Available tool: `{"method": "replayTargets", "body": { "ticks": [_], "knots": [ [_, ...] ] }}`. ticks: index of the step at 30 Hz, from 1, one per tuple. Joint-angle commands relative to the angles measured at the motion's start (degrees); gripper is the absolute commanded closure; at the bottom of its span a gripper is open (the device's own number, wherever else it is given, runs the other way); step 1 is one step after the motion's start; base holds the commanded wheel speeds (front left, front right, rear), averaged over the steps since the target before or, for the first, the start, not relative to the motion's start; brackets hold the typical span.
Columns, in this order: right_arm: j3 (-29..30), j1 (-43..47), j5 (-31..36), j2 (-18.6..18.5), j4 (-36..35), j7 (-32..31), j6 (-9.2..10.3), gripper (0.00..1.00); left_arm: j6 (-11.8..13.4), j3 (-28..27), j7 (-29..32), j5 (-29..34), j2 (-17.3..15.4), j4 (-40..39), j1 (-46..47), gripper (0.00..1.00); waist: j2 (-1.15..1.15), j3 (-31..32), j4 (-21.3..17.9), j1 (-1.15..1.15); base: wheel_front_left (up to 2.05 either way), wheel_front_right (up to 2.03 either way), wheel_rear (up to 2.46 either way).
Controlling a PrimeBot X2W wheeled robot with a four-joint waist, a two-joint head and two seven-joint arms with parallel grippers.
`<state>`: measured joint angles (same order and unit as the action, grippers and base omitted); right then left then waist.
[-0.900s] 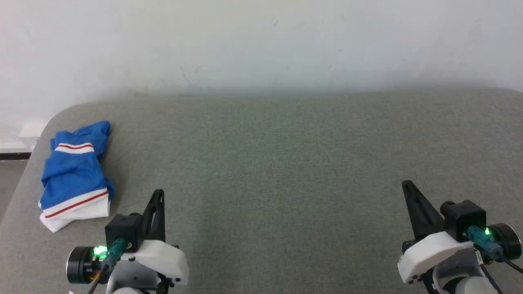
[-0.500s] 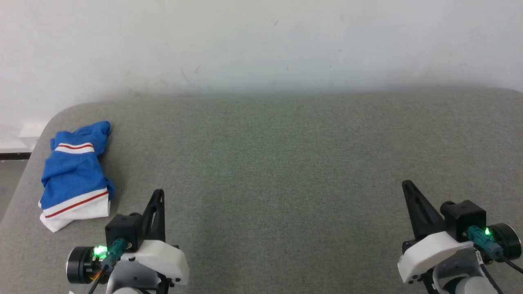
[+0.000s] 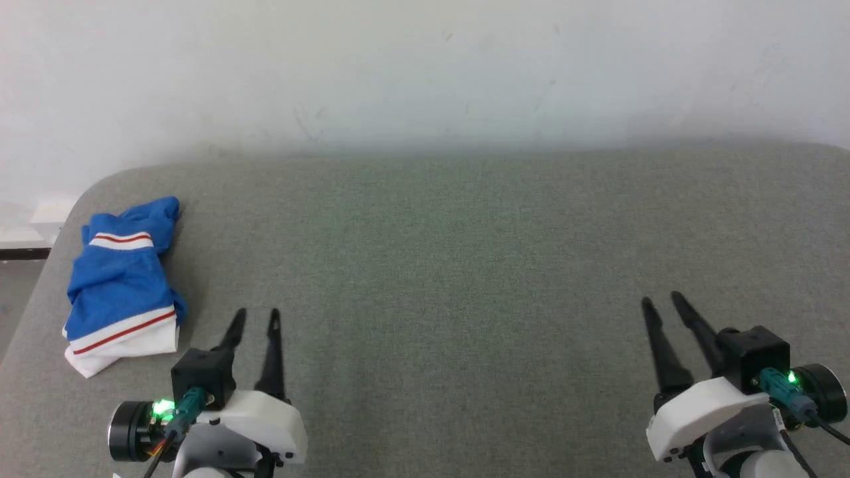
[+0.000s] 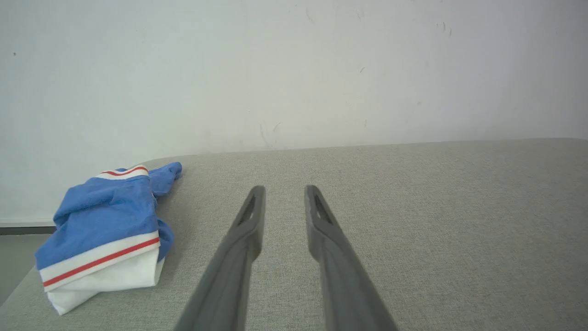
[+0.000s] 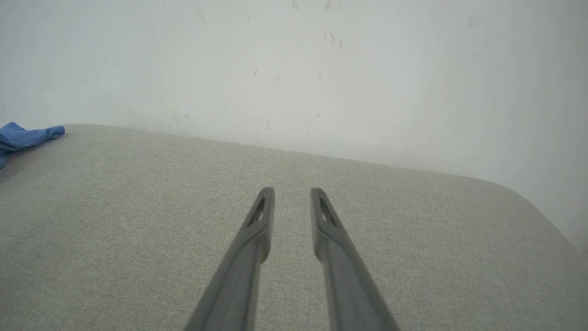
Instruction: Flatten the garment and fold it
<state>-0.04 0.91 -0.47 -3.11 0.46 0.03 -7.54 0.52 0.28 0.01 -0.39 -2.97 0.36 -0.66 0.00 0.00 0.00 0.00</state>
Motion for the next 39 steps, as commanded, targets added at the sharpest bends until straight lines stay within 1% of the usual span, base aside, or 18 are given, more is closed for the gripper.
{"method": "replayTargets", "body": {
  "ticks": [1,2,3,22,30,39],
  "knots": [
    [0.0,0.0,0.0,0.0,0.0,0.0,0.0,0.0,0.0,0.0,0.0,0.0,0.0,0.0,0.0,0.0,0.0,0.0,0.0,0.0,0.0,0.0,0.0],
    [0.0,0.0,0.0,0.0,0.0,0.0,0.0,1.0,0.0,0.0,0.0,0.0,0.0,0.0,0.0,1.0,0.0,0.0,0.0,0.0,0.0,0.0,0.0],
    [0.0,0.0,0.0,0.0,0.0,0.0,0.0,0.0,0.0,0.0,0.0,0.0,0.0,0.0,0.0,0.0,0.0,0.0,0.0,0.0,0.0,0.0,0.0],
    [1.1,0.2,-1.5,0.0,-0.2,2.3,0.01,0.0,1.4,1.0,-2.3,-1.8,0.0,0.6,-0.3,0.0,0.0,-0.1,0.5,0.0,0.0,0.0,0.0],
    [1.3,0.5,-2.5,0.0,-0.2,3.3,0.01,0.0,2.0,1.3,-3.3,-2.6,0.0,0.6,-0.5,0.0,0.0,0.1,2.3,0.0,0.0,0.0,0.0],
    [1.4,0.9,-2.2,0.1,-0.6,4.4,0.02,0.0,2.5,1.7,-4.4,-3.4,0.0,0.8,-1.0,0.0,0.0,0.4,5.2,0.0,0.0,0.0,0.0]
  ]
}}
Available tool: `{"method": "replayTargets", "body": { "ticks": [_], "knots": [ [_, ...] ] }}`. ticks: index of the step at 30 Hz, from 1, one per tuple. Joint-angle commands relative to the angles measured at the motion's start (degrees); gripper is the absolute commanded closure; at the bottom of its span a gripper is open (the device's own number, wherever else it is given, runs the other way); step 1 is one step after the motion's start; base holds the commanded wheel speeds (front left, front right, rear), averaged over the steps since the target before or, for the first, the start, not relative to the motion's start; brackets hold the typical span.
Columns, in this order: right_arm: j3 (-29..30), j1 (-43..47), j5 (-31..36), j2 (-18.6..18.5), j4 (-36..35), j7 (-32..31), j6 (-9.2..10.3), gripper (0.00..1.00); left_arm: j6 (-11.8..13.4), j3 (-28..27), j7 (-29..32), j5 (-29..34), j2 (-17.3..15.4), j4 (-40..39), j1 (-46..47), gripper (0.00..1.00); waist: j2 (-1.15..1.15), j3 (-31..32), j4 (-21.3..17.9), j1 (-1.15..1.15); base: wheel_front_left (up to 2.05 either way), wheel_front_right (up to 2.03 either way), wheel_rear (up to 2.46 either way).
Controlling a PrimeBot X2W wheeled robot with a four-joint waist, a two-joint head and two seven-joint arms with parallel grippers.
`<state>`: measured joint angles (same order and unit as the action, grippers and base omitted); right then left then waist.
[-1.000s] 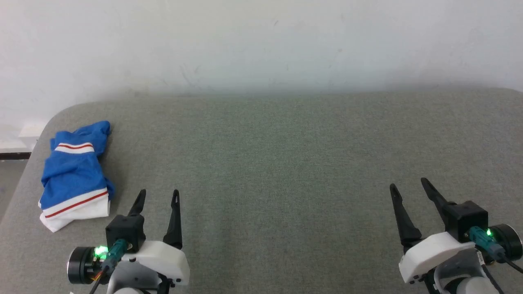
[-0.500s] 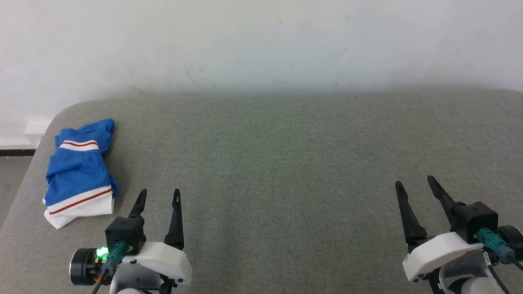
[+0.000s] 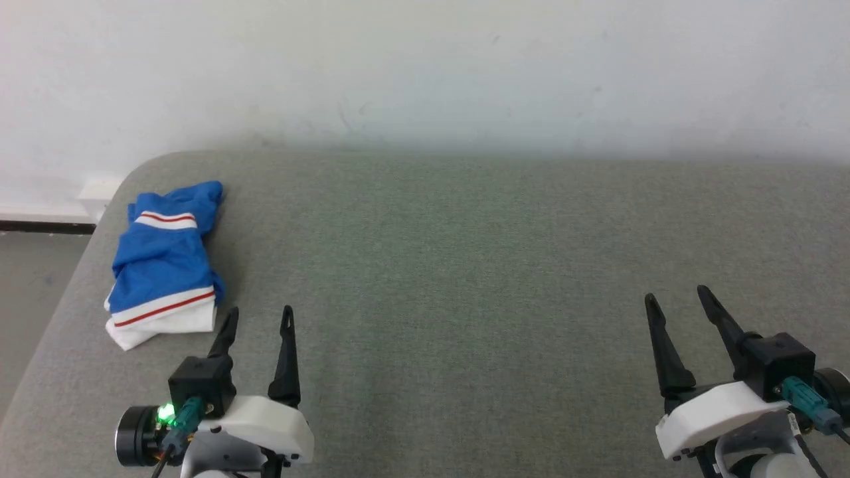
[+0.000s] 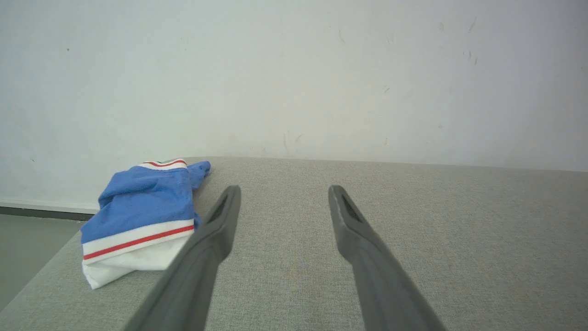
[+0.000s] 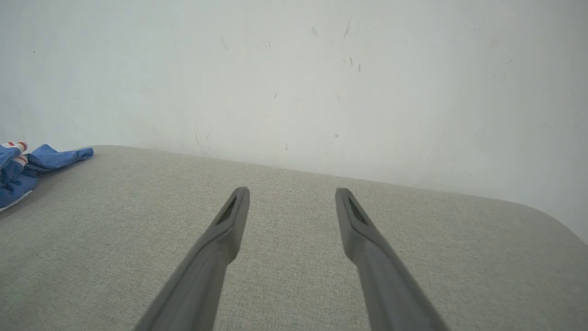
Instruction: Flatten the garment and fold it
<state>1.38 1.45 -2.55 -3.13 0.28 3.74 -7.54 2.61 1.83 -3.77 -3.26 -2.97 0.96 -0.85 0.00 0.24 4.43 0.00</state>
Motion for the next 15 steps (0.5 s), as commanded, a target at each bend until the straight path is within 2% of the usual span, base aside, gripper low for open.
{"method": "replayTargets", "body": {
  "ticks": [1,15],
  "knots": [
    [0.0,0.4,-0.1,0.1,-0.4,0.8,0.02,0.0,0.5,0.1,-0.7,-0.7,0.0,0.2,-0.9,0.0,0.0,0.2,1.2,0.0,0.0,0.0,0.0],
    [-0.2,1.0,-0.7,0.1,-0.8,2.4,0.02,0.0,1.2,0.8,-2.4,-1.6,0.0,0.3,-1.6,0.0,0.0,0.5,6.7,0.0,0.0,0.0,0.0]
  ]
}}
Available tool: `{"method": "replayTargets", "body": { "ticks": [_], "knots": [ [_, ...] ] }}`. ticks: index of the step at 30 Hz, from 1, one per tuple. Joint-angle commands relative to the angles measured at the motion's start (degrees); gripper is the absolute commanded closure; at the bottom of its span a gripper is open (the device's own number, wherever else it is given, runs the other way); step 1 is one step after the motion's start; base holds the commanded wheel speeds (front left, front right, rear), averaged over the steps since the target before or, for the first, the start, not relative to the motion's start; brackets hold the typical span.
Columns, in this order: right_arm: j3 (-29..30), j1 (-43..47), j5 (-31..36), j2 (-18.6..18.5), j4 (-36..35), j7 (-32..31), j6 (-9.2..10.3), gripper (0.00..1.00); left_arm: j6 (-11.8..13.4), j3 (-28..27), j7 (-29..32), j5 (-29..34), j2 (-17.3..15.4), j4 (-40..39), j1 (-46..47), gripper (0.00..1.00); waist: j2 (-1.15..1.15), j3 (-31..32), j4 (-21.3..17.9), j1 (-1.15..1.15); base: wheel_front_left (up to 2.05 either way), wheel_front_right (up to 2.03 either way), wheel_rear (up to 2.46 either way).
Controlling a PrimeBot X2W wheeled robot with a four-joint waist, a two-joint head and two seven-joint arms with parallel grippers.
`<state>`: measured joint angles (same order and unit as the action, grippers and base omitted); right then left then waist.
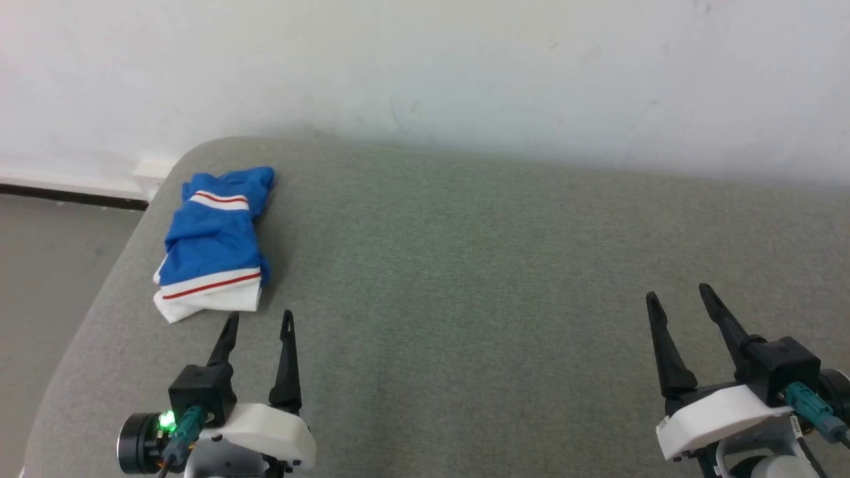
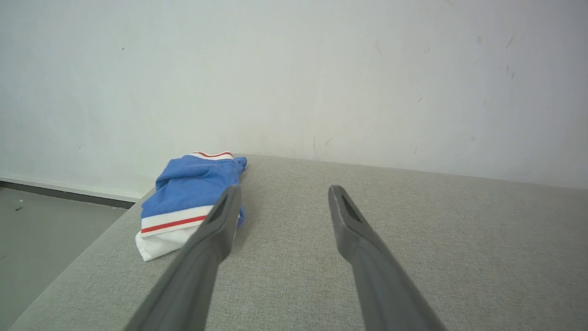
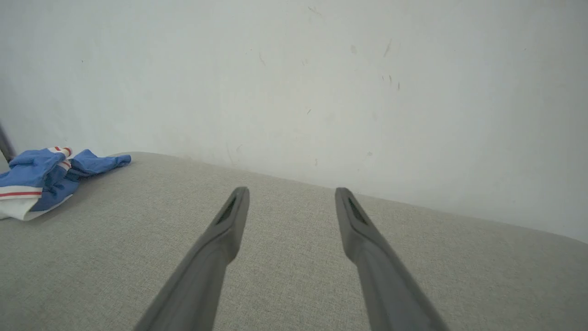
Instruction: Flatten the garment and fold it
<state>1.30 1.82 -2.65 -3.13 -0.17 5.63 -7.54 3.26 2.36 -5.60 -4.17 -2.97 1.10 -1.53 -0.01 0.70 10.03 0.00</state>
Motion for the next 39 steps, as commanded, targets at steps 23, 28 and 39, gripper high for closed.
{"method": "replayTargets", "body": {
  "ticks": [23,28,39],
  "knots": [
    [-0.4,1.5,-2.4,0.1,-0.9,3.2,0.03,0.0,1.5,1.5,-3.2,-1.8,0.1,0.5,-1.9,0.0,0.01,0.8,9.9,0.0,0.0,0.0,0.0],
    [-0.6,1.6,-2.7,0.2,-0.9,3.8,0.03,0.0,1.7,1.7,-3.8,-2.1,0.1,0.5,-2.2,0.0,0.01,1.1,11.7,0.0,0.0,0.0,0.0],
    [-0.9,2.0,-3.4,0.2,-1.1,5.1,0.04,0.0,2.2,2.3,-5.1,-2.7,0.1,0.7,-2.7,0.0,0.01,1.2,15.5,0.0,0.0,0.0,0.0]
  ]
}}
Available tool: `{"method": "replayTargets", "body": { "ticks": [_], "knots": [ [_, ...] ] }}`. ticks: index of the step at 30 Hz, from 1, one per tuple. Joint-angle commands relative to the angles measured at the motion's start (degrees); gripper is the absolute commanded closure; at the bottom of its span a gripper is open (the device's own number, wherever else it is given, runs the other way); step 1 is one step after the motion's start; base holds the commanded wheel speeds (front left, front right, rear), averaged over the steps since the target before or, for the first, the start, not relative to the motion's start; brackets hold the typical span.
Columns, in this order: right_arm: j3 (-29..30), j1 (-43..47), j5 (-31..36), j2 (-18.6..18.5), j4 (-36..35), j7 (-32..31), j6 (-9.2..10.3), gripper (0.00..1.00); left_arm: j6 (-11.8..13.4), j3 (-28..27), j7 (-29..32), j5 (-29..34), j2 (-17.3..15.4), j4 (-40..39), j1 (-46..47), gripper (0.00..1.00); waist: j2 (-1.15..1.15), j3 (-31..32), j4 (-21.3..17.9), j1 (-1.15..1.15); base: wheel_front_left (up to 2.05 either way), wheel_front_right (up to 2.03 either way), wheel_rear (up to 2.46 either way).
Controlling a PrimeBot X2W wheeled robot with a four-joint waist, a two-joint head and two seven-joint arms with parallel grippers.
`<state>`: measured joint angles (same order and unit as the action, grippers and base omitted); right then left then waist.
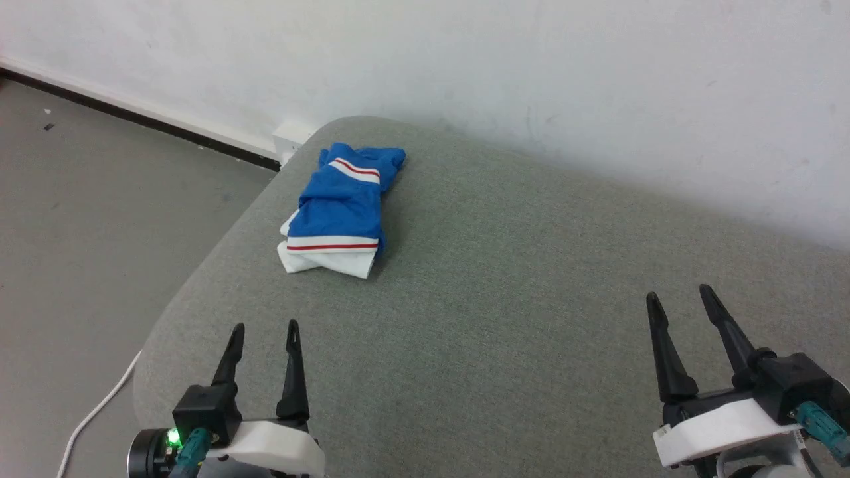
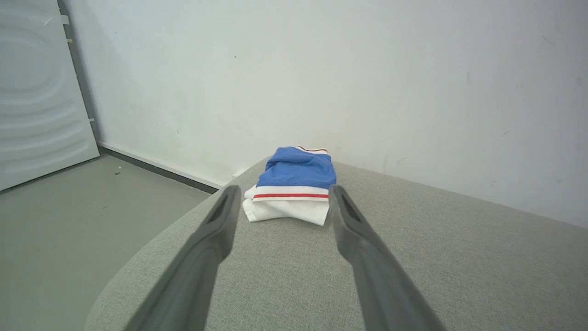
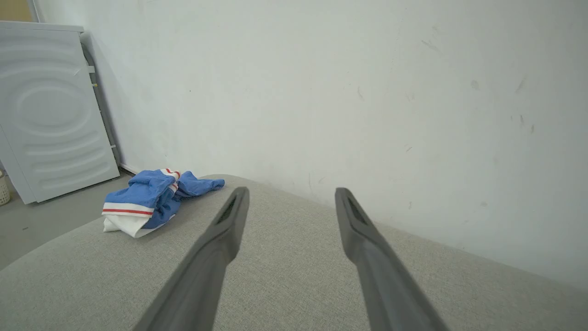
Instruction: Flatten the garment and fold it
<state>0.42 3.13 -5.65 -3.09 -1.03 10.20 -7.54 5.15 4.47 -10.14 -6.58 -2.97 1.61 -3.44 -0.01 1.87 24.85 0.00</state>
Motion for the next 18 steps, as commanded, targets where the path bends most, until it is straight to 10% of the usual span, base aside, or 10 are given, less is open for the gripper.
{"method": "replayTargets", "body": {
  "ticks": [1,18],
  "knots": [
    [0.0,0.7,-0.5,0.1,-0.3,0.6,0.04,0.0,0.4,0.3,-0.7,-0.4,0.1,0.2,-0.8,0.0,0.01,0.0,0.9,0.0,0.0,0.0,0.0],
    [-0.4,0.9,-1.5,0.2,-0.3,2.7,0.05,0.0,1.7,1.5,-2.7,-1.8,0.1,0.4,-1.1,0.0,0.01,-0.5,5.3,0.0,0.0,0.0,0.0]
  ]
}}
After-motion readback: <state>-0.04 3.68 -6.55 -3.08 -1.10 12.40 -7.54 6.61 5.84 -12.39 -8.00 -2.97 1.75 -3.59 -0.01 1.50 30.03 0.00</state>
